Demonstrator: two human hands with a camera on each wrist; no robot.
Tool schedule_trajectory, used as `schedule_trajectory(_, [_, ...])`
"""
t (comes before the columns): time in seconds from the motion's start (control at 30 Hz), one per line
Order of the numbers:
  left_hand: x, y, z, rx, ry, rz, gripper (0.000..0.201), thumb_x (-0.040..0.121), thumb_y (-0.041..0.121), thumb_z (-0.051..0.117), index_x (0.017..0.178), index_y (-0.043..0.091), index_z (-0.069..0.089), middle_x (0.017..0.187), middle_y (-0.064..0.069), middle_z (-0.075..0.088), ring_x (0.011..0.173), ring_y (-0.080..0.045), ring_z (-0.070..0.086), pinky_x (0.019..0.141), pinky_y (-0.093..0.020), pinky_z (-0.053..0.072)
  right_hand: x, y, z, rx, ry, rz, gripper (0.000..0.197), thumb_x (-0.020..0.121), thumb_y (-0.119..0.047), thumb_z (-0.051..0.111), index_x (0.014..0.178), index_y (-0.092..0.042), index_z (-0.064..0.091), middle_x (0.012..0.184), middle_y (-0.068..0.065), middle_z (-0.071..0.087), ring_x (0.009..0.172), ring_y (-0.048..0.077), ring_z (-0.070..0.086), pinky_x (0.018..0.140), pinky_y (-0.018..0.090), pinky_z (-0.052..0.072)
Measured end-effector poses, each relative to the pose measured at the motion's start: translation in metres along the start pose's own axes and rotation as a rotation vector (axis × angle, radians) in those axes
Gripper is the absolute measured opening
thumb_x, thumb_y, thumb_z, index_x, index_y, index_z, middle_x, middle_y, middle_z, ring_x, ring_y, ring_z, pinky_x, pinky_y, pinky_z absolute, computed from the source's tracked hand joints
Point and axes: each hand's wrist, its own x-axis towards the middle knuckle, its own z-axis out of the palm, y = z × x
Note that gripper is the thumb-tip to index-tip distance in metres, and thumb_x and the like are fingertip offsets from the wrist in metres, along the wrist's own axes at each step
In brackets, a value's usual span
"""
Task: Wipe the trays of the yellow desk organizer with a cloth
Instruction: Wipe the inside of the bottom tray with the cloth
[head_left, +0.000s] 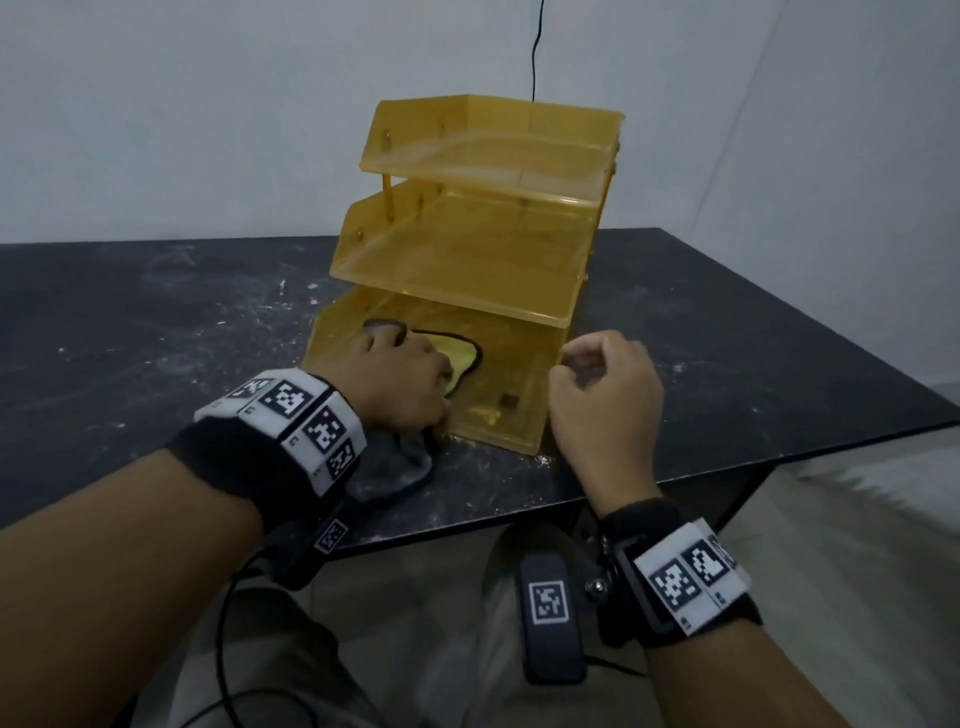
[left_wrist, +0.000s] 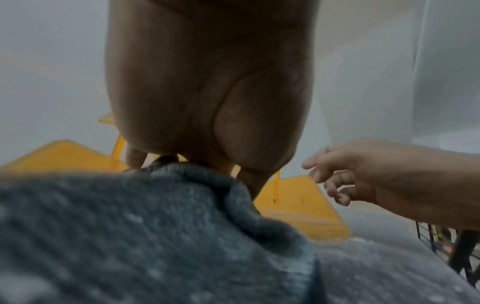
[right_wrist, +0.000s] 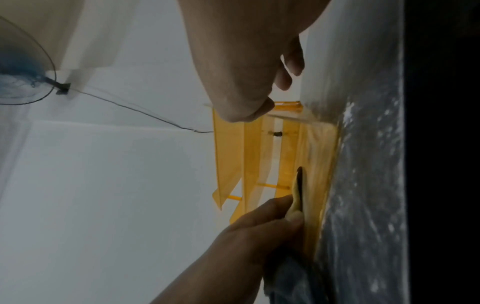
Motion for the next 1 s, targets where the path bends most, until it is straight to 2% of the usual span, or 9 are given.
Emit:
schedule_trajectory(0.1, [0.007, 0.007, -0.007, -0.069, -0.012, 0.055, 0.038, 0.094, 0.019, 0.048, 0.132, 0.014, 0.051, 0.138, -0.015, 0.050, 0.129, -0.036, 0.042, 0.106, -0.045, 0.037, 0.009, 0.016, -0.007, 0.038, -0.061, 0.148, 0.026, 0.087, -0.020, 0.065, 0.112, -0.023, 0.067, 0.101, -0.009, 0.065, 0.098, 0.010, 0.061, 0.084, 0.024, 0.049])
schedule_trajectory(0.17, [0.010, 0.014, -0.012, -0.078, -0.070, 0.060, 0.043, 0.092, 0.008, 0.045, 0.135, 0.011, 0.047, 0.139, -0.018, 0.048, 0.126, -0.038, 0.043, 0.104, -0.046, 0.039, 0.015, 0.022, -0.008, 0.055, -0.143, 0.210, 0.023, 0.091, -0.024, 0.062, 0.111, -0.025, 0.071, 0.100, -0.012, 0.068, 0.102, 0.010, 0.063, 0.087, 0.027, 0.050])
schedule_trajectory(0.3, [0.020, 0.029, -0.020, -0.041, -0.153, 0.085, 0.062, 0.094, 0.002, 0.037, 0.153, 0.020, 0.026, 0.161, -0.015, 0.018, 0.147, -0.039, 0.018, 0.117, -0.046, 0.021, 0.016, 0.026, -0.003, 0.117, -0.180, 0.262, 0.022, 0.091, -0.026, 0.059, 0.106, -0.029, 0.075, 0.098, -0.015, 0.072, 0.098, 0.005, 0.067, 0.085, 0.025, 0.055])
schedule_trajectory(0.43, [0.034, 0.035, -0.021, -0.099, -0.183, 0.211, 0.073, 0.092, 0.002, 0.034, 0.153, 0.039, 0.022, 0.162, -0.008, 0.022, 0.143, -0.030, 0.030, 0.116, -0.042, 0.030, 0.015, 0.024, -0.009, 0.128, -0.236, 0.279, 0.030, 0.092, -0.021, 0.057, 0.115, -0.028, 0.075, 0.108, -0.015, 0.071, 0.102, 0.001, 0.061, 0.072, 0.006, 0.038])
schedule_trajectory(0.6, [0.027, 0.035, -0.019, -0.159, -0.215, 0.396, 0.079, 0.085, -0.004, 0.037, 0.147, 0.045, 0.036, 0.159, 0.004, 0.030, 0.141, -0.018, 0.035, 0.117, -0.039, 0.029, 0.019, 0.018, -0.015, 0.102, -0.257, 0.276, 0.031, 0.093, -0.020, 0.055, 0.114, -0.027, 0.076, 0.112, -0.012, 0.073, 0.109, 0.006, 0.061, 0.080, 0.013, 0.039])
schedule_trajectory(0.73, [0.001, 0.015, -0.012, -0.157, -0.150, 0.539, 0.067, 0.090, 0.006, 0.050, 0.131, 0.059, 0.049, 0.140, 0.022, 0.053, 0.124, -0.006, 0.053, 0.109, -0.033, 0.041, 0.019, 0.017, -0.013, 0.095, -0.250, 0.294, 0.033, 0.090, -0.020, 0.053, 0.112, -0.028, 0.077, 0.110, -0.012, 0.074, 0.112, 0.009, 0.062, 0.095, 0.024, 0.047])
schedule_trajectory(0.83, [-0.021, 0.008, -0.005, -0.325, -0.100, 0.598, 0.055, 0.086, -0.001, 0.061, 0.120, 0.041, 0.068, 0.119, 0.024, 0.067, 0.108, 0.007, 0.061, 0.094, -0.014, 0.047, 0.019, 0.017, -0.013, 0.091, -0.268, 0.308, 0.034, 0.089, -0.020, 0.054, 0.114, -0.030, 0.076, 0.111, -0.011, 0.073, 0.114, 0.011, 0.061, 0.095, 0.026, 0.046])
schedule_trajectory(0.9, [-0.025, 0.008, -0.001, -0.437, -0.007, 0.567, 0.054, 0.081, -0.006, 0.065, 0.115, 0.035, 0.072, 0.114, 0.024, 0.069, 0.105, 0.010, 0.062, 0.092, -0.012, 0.048, 0.018, 0.018, -0.014, 0.104, -0.276, 0.318, 0.035, 0.088, -0.018, 0.054, 0.112, -0.031, 0.076, 0.112, -0.012, 0.073, 0.115, 0.011, 0.060, 0.094, 0.026, 0.046])
schedule_trajectory(1.0, [-0.014, 0.009, 0.000, -0.563, 0.192, 0.378, 0.059, 0.075, -0.012, 0.061, 0.108, 0.034, 0.075, 0.108, 0.022, 0.070, 0.097, 0.008, 0.064, 0.084, -0.005, 0.048, 0.017, 0.020, -0.014, 0.108, -0.286, 0.315, 0.036, 0.086, -0.017, 0.054, 0.109, -0.033, 0.077, 0.111, -0.014, 0.073, 0.115, 0.011, 0.060, 0.093, 0.027, 0.048])
